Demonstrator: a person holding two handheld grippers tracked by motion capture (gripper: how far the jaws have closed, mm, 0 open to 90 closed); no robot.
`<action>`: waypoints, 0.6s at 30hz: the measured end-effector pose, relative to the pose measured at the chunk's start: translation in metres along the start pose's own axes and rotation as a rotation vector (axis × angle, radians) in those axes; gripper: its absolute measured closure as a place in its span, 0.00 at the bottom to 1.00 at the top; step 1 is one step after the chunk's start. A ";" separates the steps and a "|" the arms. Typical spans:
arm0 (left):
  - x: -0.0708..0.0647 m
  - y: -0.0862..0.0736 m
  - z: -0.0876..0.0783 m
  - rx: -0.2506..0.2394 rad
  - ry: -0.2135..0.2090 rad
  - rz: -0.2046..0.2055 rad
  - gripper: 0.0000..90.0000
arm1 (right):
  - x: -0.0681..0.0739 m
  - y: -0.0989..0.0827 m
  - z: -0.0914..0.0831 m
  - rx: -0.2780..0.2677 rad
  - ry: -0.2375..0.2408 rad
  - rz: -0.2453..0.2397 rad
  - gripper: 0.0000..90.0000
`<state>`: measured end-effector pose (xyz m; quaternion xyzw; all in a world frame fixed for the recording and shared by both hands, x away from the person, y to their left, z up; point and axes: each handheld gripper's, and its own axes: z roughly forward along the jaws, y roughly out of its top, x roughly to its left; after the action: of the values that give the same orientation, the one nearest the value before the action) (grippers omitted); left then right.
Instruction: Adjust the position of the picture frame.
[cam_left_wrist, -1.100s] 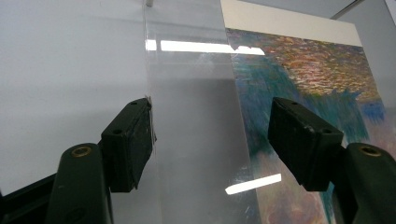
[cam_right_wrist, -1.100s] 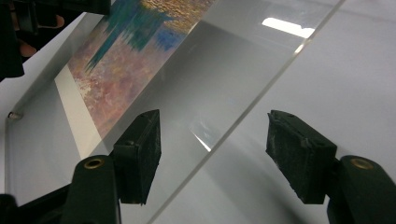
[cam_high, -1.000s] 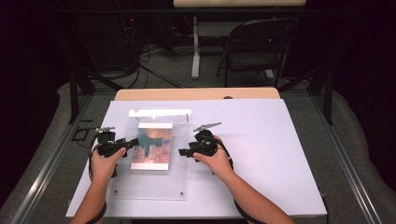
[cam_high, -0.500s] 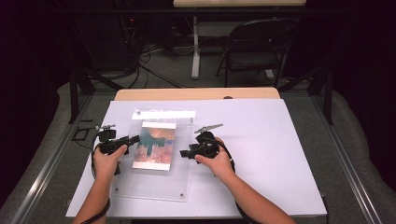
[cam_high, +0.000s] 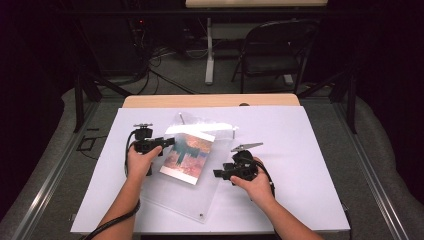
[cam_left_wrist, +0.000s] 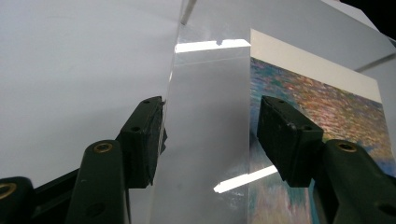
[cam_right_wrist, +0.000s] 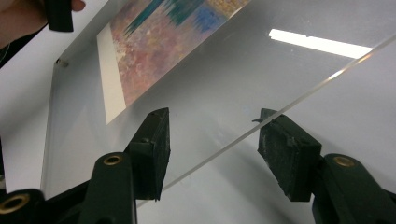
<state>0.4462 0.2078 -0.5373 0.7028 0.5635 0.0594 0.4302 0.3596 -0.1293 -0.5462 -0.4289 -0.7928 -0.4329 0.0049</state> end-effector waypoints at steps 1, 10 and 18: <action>-0.003 0.002 0.004 0.004 -0.004 0.004 0.46 | 0.000 0.000 0.000 0.000 0.000 0.000 0.48; -0.038 0.023 0.035 0.037 0.010 0.110 0.51 | 0.009 -0.022 -0.022 0.020 -0.008 0.003 0.49; -0.042 0.020 0.039 -0.012 0.006 0.086 0.56 | 0.022 -0.034 -0.023 0.049 0.005 -0.037 0.52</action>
<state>0.4684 0.1514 -0.5313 0.7236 0.5337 0.0831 0.4297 0.3140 -0.1397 -0.5467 -0.4127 -0.8111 -0.4143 0.0095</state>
